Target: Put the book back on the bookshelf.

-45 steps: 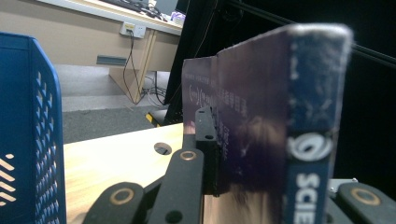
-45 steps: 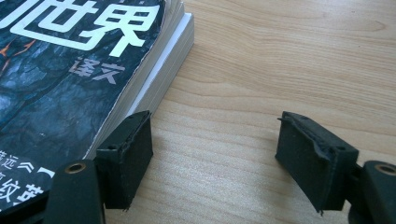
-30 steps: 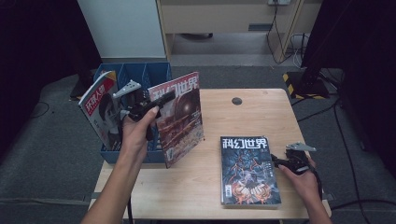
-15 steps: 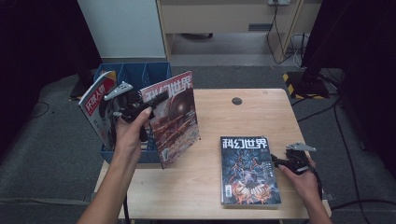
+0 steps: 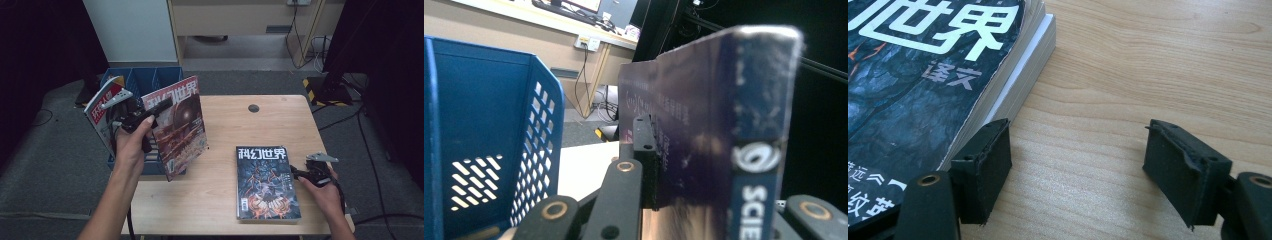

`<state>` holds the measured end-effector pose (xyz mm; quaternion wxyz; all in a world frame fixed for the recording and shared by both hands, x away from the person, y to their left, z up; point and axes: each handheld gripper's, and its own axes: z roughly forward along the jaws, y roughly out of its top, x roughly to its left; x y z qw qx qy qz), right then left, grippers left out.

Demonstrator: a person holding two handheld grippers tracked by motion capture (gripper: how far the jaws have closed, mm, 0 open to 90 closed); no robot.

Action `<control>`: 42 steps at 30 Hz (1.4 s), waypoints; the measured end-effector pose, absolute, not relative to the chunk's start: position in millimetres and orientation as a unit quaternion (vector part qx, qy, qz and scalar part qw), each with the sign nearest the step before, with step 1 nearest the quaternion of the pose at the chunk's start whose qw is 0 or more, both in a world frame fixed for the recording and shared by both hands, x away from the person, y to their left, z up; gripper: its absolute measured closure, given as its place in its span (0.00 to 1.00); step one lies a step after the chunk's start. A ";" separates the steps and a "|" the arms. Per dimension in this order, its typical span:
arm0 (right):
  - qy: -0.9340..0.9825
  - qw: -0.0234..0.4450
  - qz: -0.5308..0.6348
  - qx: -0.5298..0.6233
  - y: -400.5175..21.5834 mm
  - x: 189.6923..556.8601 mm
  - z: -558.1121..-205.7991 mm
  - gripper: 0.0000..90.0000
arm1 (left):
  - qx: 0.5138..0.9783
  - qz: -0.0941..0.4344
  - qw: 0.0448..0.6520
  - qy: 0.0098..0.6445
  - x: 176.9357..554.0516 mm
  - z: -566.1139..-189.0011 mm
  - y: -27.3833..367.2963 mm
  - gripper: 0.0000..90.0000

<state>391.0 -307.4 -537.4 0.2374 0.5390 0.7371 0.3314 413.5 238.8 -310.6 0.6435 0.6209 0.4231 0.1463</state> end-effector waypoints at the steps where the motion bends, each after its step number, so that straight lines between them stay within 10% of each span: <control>1: 0.737 0.237 0.331 0.539 -307.4 391.0 -537.4 0.30 | 0.620 0.147 0.644 0.424 413.2 -310.4 240.0 0.93; 42: 0.737 0.237 0.332 0.539 -307.4 391.1 -537.4 0.30 | 0.584 0.190 0.639 0.463 390.9 -298.5 313.3 0.93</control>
